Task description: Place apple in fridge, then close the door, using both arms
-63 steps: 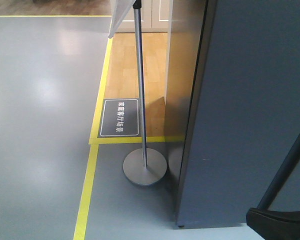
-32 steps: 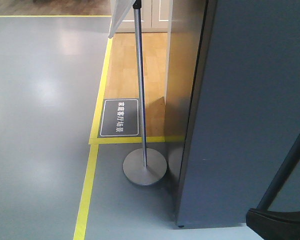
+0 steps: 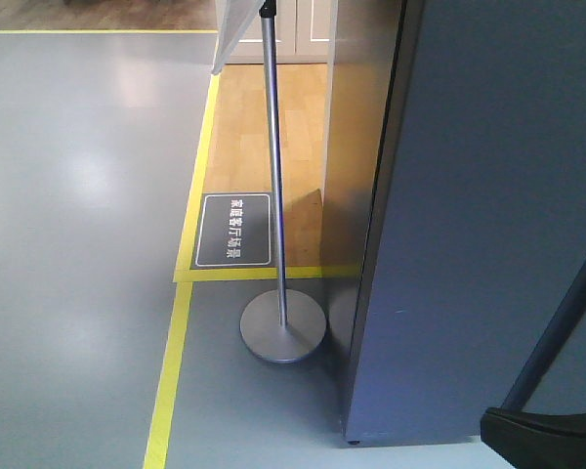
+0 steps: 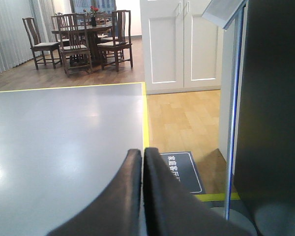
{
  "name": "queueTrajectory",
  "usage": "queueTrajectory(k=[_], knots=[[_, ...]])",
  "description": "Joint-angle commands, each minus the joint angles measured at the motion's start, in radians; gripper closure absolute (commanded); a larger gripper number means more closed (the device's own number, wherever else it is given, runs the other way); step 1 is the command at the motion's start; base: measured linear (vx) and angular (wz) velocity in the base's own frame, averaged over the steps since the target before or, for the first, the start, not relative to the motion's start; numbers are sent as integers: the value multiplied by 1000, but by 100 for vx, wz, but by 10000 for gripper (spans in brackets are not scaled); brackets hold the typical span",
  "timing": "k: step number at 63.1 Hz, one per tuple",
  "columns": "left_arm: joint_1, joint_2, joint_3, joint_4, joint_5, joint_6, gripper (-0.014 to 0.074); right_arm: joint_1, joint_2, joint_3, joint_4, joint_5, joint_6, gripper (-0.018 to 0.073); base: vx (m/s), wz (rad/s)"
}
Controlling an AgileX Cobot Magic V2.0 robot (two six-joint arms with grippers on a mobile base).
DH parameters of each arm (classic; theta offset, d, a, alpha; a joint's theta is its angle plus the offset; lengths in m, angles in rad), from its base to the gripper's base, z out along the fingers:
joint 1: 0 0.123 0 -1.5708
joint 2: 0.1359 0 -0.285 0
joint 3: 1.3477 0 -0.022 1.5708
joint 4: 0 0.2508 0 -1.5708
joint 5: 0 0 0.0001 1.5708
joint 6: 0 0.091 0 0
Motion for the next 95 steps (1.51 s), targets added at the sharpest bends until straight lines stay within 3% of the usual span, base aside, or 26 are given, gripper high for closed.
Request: queueTrajectory(k=[1,26,42,52,67,74,83,95], knots=[[1,-14,21,-9,-77,-8,603,-4,4,-26,47,-21,-8,563,0,0],[1,-14,21,-9,-77,-8,603,-3,1,-14,40,-70,-13,563,0,0],[1,-14,21,-9,-77,-8,603,70,-143,122,-23,-281,181,563,0,0],[1,-14,21,-9,-77,-8,603,89,-270,193,-189,-388,400,563,0,0],[1,-14,21,-9,-77,-8,603,88,-434,272,-540,-442,888,563,0,0],[1,-14,21,-9,-77,-8,603,88,-484,324,-643,-472,1091,563,0,0],[1,-14,21,-9,-77,-8,603,88,-521,400,-744,-582,1261,563,0,0],[1,-14,21,-9,-77,-8,603,88,-521,417,-980,-762,1337,563,0,0]])
